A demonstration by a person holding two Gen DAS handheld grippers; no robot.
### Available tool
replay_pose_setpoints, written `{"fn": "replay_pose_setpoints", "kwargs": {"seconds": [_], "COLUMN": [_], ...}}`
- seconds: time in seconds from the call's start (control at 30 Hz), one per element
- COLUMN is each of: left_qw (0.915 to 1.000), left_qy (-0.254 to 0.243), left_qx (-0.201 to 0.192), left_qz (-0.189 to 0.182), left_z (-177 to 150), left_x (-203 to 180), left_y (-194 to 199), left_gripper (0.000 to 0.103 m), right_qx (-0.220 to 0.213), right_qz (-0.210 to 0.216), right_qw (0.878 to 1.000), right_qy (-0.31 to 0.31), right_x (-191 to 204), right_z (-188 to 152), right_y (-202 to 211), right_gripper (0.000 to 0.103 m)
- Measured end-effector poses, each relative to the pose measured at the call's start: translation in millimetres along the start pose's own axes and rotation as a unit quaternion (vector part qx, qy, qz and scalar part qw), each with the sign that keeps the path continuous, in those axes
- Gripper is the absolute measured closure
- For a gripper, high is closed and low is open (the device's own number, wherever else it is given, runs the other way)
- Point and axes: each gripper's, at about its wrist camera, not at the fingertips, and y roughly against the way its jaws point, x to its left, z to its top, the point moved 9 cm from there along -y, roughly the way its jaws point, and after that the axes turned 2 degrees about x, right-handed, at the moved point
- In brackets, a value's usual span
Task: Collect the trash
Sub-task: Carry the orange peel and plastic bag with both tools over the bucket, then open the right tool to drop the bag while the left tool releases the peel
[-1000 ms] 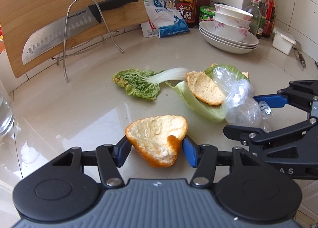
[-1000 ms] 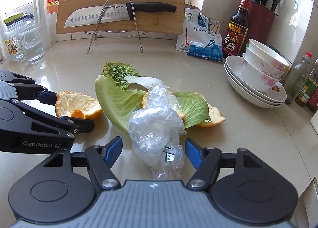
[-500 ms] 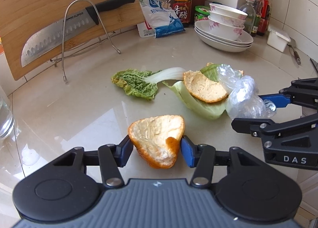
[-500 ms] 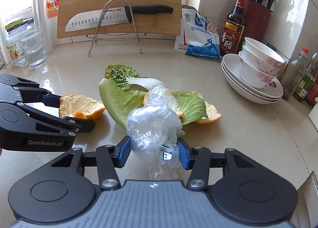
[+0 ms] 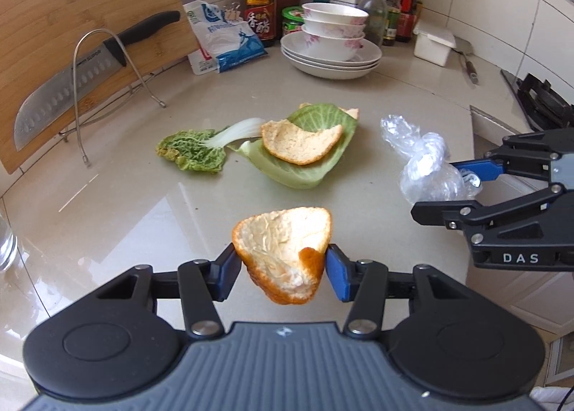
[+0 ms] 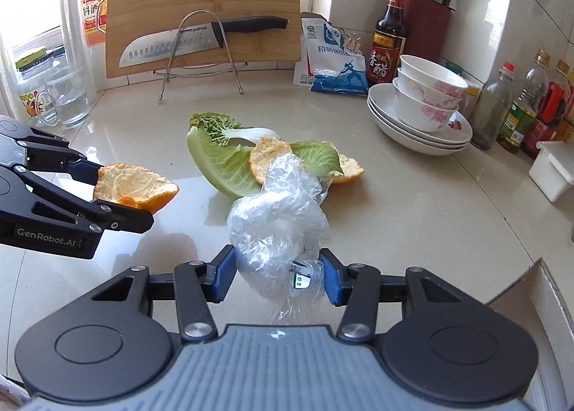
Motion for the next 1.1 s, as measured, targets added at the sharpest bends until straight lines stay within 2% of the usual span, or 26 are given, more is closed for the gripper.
{"fn": "replay_pose_setpoints", "kwargs": {"seconds": [0.3,0.67,0.9,1.1], "left_qw": [0.9966,0.9817,0.9722,0.9693], "left_qy": [-0.051,-0.129,-0.165,-0.176], "left_qx": [-0.005,0.005,0.013,0.017], "left_qz": [-0.064,-0.140,-0.166,-0.171], "left_z": [1.9,-7.5,-16.7,-20.6], "left_x": [-59.5,-152.7,-196.9,-215.4], "left_y": [15.4,11.6,3.1,0.4], "left_gripper": [0.052,0.052,0.052,0.052], "right_qx": [0.001,0.028,0.056,0.077], "right_qz": [-0.039,-0.109,-0.128,-0.134], "right_qw": [0.998,0.983,0.969,0.960], "right_qy": [-0.059,-0.145,-0.202,-0.233], "right_x": [-18.2,-58.3,-81.8,-98.2], "right_z": [-42.0,-124.5,-183.1,-217.7], "right_y": [41.3,88.8,87.1,64.2], "right_gripper": [0.048,0.048,0.048,0.048]}}
